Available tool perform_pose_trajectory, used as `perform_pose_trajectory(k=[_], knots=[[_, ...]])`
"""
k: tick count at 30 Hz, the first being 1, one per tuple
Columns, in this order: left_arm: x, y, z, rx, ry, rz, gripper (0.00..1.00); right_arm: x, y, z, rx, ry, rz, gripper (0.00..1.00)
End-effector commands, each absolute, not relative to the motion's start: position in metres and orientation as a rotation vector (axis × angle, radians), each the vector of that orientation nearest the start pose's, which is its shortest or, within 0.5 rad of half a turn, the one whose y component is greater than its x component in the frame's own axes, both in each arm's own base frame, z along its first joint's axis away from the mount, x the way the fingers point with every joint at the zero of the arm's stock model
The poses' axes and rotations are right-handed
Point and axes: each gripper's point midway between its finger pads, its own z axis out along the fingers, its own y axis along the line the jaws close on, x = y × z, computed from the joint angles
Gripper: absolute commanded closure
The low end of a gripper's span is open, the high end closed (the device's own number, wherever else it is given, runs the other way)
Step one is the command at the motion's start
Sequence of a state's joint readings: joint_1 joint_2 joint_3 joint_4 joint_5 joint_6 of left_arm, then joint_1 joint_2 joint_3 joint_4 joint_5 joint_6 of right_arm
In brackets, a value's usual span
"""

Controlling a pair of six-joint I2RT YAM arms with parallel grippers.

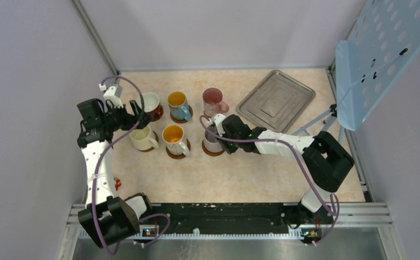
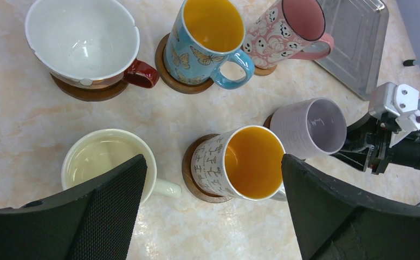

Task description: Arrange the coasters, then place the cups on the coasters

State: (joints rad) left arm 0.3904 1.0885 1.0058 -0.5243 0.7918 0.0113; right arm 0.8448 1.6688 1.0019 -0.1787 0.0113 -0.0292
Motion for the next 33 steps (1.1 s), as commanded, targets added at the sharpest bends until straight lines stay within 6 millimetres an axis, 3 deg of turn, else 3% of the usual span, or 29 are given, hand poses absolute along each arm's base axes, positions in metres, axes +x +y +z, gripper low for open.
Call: perform_pose_trajectory(k=[1,5,11,25,33], knots=[[0.311,-0.005,0.247,0.078,2.007,-0.579,0.01,0.284,0.339,0.098,-0.993,2.102,0.475,0.72],[0.312,-0.004,0.246,0.077,2.007,-0.578,0.01,0.28,0.339,0.098,-1.004,2.106,0.48,0.71],[0.312,-0.004,0.246,0.074,2.01,-0.577,0.01,0.271,0.34,0.096,-1.035,2.117,0.503,0.51],[0.312,-0.003,0.247,0.074,2.007,-0.57,0.01,0.256,0.344,0.097,-1.019,2.165,0.59,0.47],[0.311,-0.005,0.246,0.086,2.017,-0.587,0.01,0.252,0.345,0.103,-1.012,2.184,0.61,0.27]])
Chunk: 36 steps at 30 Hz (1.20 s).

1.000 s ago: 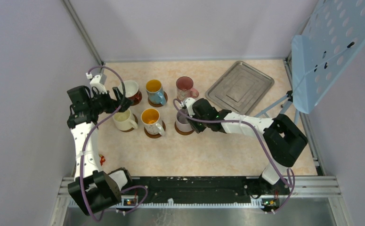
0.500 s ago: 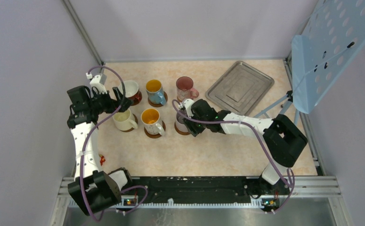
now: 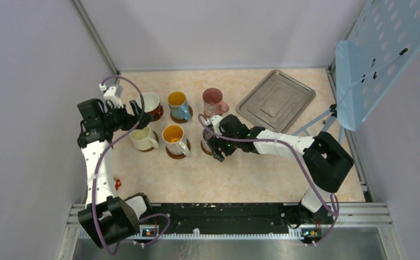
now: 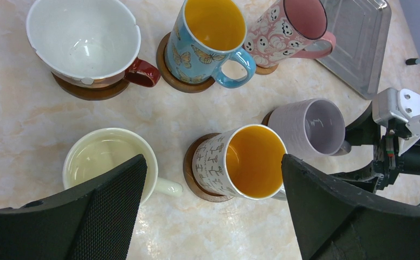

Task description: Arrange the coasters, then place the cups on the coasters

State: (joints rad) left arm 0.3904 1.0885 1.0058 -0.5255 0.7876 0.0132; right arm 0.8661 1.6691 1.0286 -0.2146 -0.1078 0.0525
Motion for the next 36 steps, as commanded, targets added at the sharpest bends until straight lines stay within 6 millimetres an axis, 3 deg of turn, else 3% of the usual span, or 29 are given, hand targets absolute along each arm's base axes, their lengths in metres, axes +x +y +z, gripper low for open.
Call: perform_pose_trajectory(k=[1,9,14,19,27,36], knots=[[0.311,-0.006,0.246,0.091,2.021,-0.592,0.01,0.253,0.343,0.104,-1.013,2.185,0.599,0.26],[0.309,-0.008,0.247,0.113,2.025,-0.608,0.01,0.272,0.321,0.124,-0.965,2.19,0.537,0.23],[0.308,-0.009,0.25,0.124,2.017,-0.6,0.01,0.298,0.293,0.15,-0.9,2.142,0.524,0.23],[0.309,-0.009,0.253,0.127,2.011,-0.604,0.01,0.339,0.254,0.168,-0.855,2.077,0.381,0.25],[0.308,-0.01,0.255,0.134,2.008,-0.603,0.01,0.391,0.194,0.14,-0.87,2.128,0.156,0.39],[0.307,-0.01,0.255,0.141,2.007,-0.602,0.01,0.42,0.175,0.09,-0.99,2.173,0.096,0.44]])
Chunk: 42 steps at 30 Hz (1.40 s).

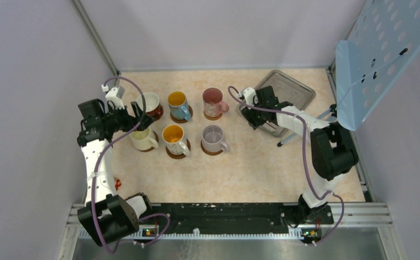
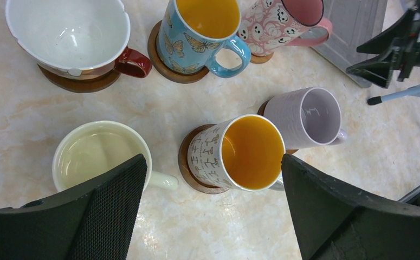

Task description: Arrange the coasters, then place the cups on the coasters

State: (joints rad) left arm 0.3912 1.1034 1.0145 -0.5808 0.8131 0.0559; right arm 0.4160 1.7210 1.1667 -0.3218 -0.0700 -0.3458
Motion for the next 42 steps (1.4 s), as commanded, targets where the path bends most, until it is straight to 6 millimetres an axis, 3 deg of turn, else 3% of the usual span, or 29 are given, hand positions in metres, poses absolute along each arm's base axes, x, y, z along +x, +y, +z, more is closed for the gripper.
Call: perform_pose_trajectory(k=[1,13,17,20,21,29,42], knots=[[0.307,-0.01,0.255,0.141,2.006,-0.6,0.01,0.422,0.173,0.083,-0.997,2.178,0.09,0.44],[0.308,-0.01,0.254,0.137,2.01,-0.609,0.01,0.434,0.165,0.04,-1.09,2.221,0.068,0.49],[0.309,-0.009,0.254,0.136,2.011,-0.6,0.01,0.426,0.174,0.034,-1.161,2.209,0.144,0.65],[0.308,-0.01,0.255,0.14,2.009,-0.599,0.01,0.414,0.181,0.033,-1.232,2.223,0.233,0.96],[0.308,-0.01,0.255,0.14,2.008,-0.601,0.01,0.409,0.184,0.032,-1.25,2.231,0.263,1.0],[0.308,-0.01,0.257,0.138,2.005,-0.606,0.01,0.376,0.198,0.042,-1.437,2.127,0.455,1.0],[0.307,-0.012,0.258,0.142,2.001,-0.617,0.01,0.327,0.178,0.037,-1.725,2.02,0.478,1.0]])
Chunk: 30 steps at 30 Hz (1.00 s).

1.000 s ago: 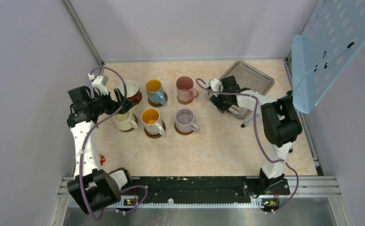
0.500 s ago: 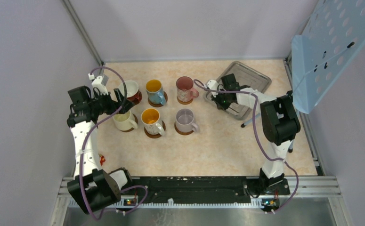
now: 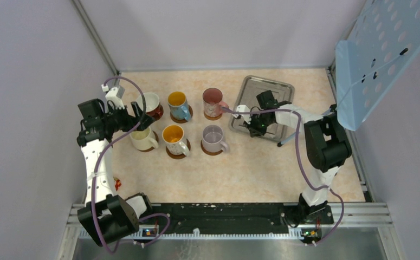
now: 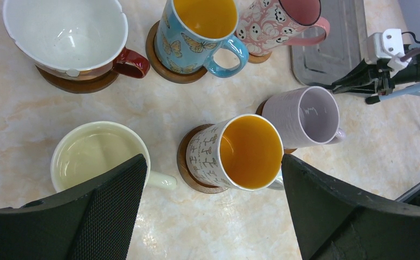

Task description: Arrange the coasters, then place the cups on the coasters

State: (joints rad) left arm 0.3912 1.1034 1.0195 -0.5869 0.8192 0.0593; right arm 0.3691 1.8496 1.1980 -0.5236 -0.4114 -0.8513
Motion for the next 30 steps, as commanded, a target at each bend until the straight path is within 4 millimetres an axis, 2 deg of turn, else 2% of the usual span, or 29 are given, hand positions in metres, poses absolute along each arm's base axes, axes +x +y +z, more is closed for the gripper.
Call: perform_pose_trajectory(k=[1,8,15,18,21,22,24,25,30], knots=[[0.307,-0.012,0.259,0.141,2.001,-0.618,0.01,0.324,0.176,0.037,-1.752,2.01,0.47,1.0],[0.307,-0.013,0.259,0.141,2.002,-0.62,0.01,0.318,0.166,0.041,-1.877,1.924,0.407,1.0],[0.307,-0.012,0.258,0.16,2.009,-0.61,0.01,0.323,0.156,0.043,-1.902,1.924,0.323,1.0],[0.309,-0.007,0.256,0.209,2.037,-0.583,0.01,0.334,0.159,0.06,-1.832,1.92,0.286,0.84],[0.312,-0.004,0.253,0.272,2.058,-0.568,0.01,0.343,0.168,0.087,-1.726,1.893,0.278,0.5],[0.313,-0.004,0.25,0.286,2.066,-0.575,0.01,0.344,0.172,0.097,-1.695,1.879,0.287,0.36],[0.314,-0.003,0.246,0.31,2.074,-0.557,0.01,0.347,0.179,0.118,-1.616,1.865,0.313,0.16],[0.316,-0.002,0.244,0.319,2.082,-0.54,0.01,0.348,0.183,0.128,-1.571,1.865,0.331,0.12],[0.326,0.0,0.242,0.377,2.086,-0.429,0.01,0.352,0.2,0.167,-1.352,1.852,0.373,0.11]])
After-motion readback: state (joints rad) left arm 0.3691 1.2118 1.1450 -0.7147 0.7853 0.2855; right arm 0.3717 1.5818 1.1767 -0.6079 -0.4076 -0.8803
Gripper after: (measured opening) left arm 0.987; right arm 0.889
